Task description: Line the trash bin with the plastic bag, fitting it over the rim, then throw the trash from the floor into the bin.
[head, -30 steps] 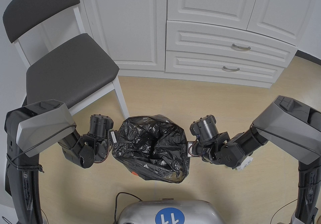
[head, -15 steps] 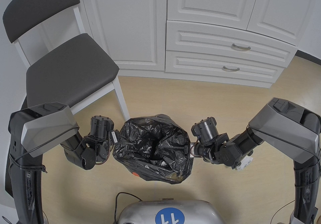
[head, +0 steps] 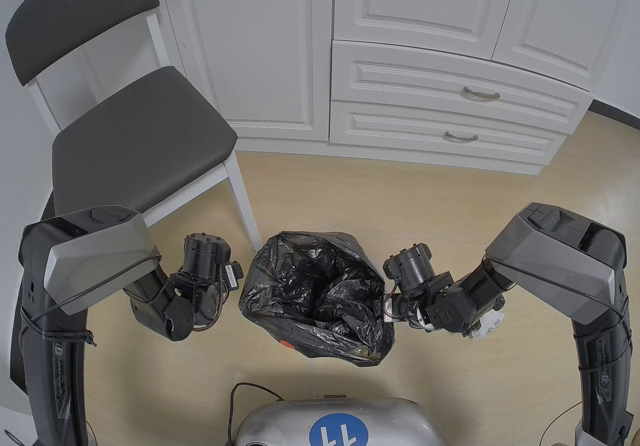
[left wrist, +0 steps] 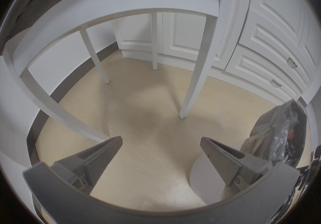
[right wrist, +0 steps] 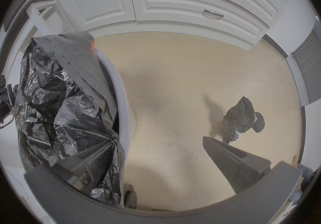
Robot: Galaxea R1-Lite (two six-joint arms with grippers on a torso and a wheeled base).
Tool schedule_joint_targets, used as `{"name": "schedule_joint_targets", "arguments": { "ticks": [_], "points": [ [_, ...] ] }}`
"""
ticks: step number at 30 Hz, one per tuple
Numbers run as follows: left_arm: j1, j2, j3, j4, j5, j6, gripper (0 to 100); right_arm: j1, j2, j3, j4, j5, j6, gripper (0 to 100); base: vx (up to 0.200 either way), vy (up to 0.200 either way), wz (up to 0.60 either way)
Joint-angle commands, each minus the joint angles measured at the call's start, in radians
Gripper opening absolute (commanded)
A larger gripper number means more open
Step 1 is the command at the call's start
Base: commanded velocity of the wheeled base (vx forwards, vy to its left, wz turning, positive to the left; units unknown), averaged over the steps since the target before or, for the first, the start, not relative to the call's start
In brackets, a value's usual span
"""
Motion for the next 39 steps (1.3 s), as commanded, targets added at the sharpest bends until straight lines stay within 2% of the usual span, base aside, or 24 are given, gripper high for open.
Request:
{"name": "schedule_joint_targets", "arguments": {
  "ticks": [1,10,21,33,39],
  "points": [
    [-0.001,0.0,-0.001,-0.001,0.001,0.0,100,0.014,-0.039,0.01,0.001,0.0,0.005,100,0.0,0.0,0.0],
    [-0.004,-0.002,0.0,-0.006,0.001,0.001,100,0.036,-0.105,0.029,0.0,0.0,0.014,100,0.0,0.0,0.0],
    [-0.007,-0.011,0.003,-0.006,0.004,0.006,100,0.06,-0.143,0.013,-0.012,0.001,0.082,100,0.0,0.0,0.0],
    [-0.048,0.01,0.014,-0.006,0.001,0.006,100,0.062,-0.053,-0.069,-0.011,0.014,0.139,100,0.0,0.0,0.0],
    [-0.033,-0.082,0.043,-0.009,-0.009,0.004,100,0.06,-0.125,-0.063,-0.002,0.024,0.163,100,0.0,0.0,0.0]
  ]
}}
